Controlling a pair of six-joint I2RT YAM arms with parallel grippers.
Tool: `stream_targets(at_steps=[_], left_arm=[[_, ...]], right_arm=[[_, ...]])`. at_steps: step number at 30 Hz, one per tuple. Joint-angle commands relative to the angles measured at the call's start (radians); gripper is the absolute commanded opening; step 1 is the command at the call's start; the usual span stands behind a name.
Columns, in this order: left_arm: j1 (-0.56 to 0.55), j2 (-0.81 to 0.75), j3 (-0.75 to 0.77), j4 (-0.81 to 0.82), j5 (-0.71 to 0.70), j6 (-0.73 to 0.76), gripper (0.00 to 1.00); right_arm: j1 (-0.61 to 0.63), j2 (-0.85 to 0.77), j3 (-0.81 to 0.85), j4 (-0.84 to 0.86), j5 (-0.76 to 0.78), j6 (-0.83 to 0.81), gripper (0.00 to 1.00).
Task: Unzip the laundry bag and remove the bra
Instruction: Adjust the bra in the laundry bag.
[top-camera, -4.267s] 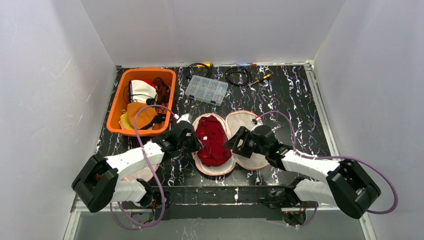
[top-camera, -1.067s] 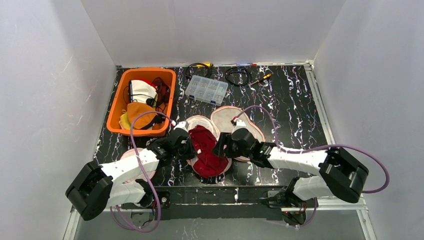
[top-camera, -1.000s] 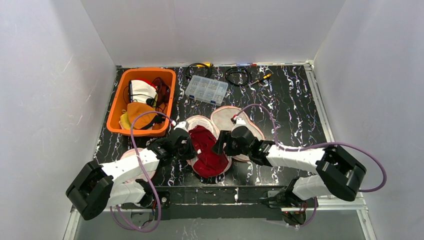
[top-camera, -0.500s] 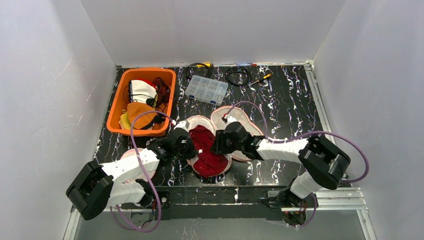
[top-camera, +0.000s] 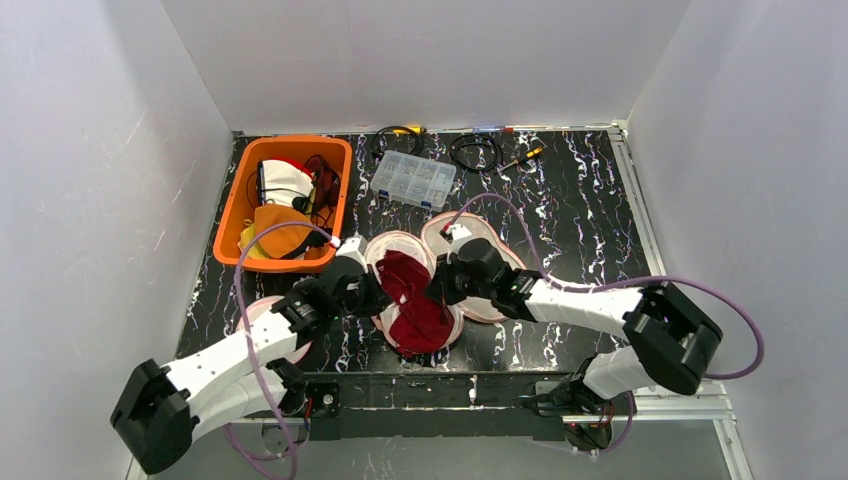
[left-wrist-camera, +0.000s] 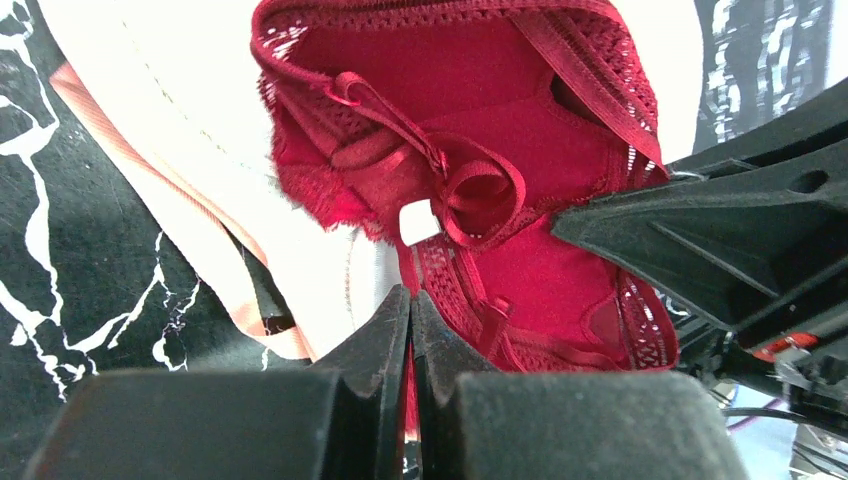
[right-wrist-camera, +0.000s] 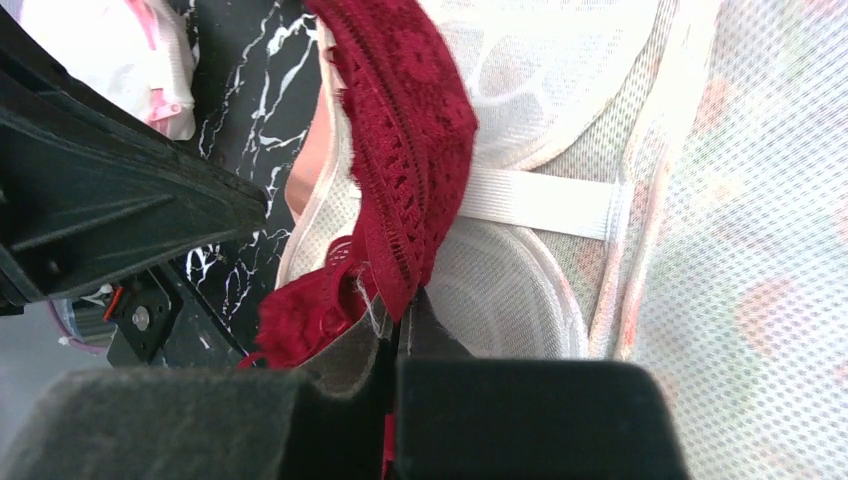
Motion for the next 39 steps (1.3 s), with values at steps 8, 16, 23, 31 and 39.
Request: stream_targets(at_steps=[8,16,23,31,39], left_arm=[[0.009,-0.249,-0.066,0.059,-0.015,-0.030,0.01],[0.008,-0.252,-0.164,0.214,0.036,-0.121,0.09],[0.008,-0.502,-0.221,0.164,-0.057,-0.143,0.10],[0.012,-0.584,-0.190,0.014,-0.120,-0.105,0.14],[0.012,-0.339,-0.210,0.178,-0.031,-0.110,0.21]], right_arm=[[-0.021,-0.150,0.031,-0.010,-0.002,-0.029,0.01],[-0.079,-0.084,-0.042,0.297,-0.160,0.140,0.01],[-0.099,-0.005,-0.005,0.579,-0.356,0.282,0.01],[-0.160,0.090,-0.066,0.375,-0.343,0.193,0.01],[-0.202,0.154,-0.176,0.406,-0.304,0.210,0.08]])
